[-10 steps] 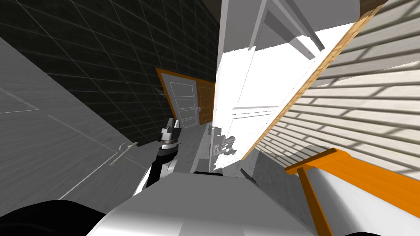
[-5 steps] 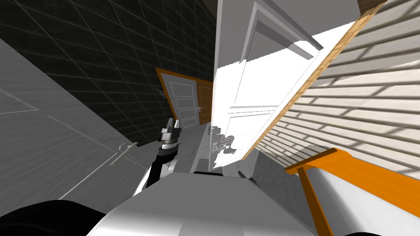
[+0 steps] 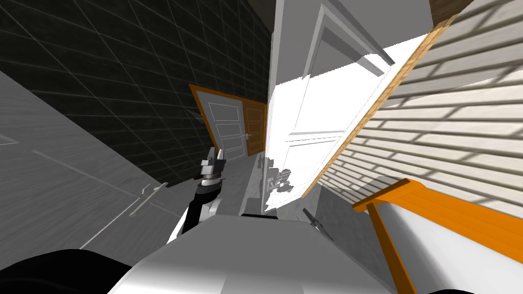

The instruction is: Push the door open

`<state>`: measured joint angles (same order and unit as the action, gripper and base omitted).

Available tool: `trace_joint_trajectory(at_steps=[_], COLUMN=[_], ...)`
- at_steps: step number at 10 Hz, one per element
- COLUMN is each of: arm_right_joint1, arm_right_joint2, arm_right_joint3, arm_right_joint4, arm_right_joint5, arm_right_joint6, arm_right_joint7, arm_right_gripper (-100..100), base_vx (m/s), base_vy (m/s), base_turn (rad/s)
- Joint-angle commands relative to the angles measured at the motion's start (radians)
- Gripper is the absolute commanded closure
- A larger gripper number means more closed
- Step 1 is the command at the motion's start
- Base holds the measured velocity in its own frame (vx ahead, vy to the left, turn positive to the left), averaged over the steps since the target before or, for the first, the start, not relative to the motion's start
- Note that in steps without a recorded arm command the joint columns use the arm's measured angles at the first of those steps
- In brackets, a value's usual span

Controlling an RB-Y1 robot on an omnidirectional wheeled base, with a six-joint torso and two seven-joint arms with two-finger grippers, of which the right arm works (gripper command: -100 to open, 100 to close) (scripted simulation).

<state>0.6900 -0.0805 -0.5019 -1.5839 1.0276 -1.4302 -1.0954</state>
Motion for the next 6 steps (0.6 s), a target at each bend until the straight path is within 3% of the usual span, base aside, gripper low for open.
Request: trace_joint_trajectory(at_steps=[1, 3, 5, 6], arm_right_joint1=[0.002, 0.006, 0.008, 0.008], arm_right_joint2=[0.004, 0.013, 0.021, 0.019], arm_right_joint3=[-0.010, -0.028, -0.038, -0.034], arm_right_joint4=[0.004, 0.010, 0.012, 0.013], arm_right_joint5=[-0.018, -0.048, -0.065, -0.059], arm_right_joint6=[0.028, 0.072, 0.097, 0.085], arm_right_joint7=[0.005, 0.011, 0.014, 0.014], arm_right_gripper=[-100, -100, -100, -100], base_vx=[0.042, 0.021, 0.022, 0.007], base_vy=[0.206, 0.168, 0.132, 0.064], base_turn=[-0.080, -0.102, -0.083, -0.017])
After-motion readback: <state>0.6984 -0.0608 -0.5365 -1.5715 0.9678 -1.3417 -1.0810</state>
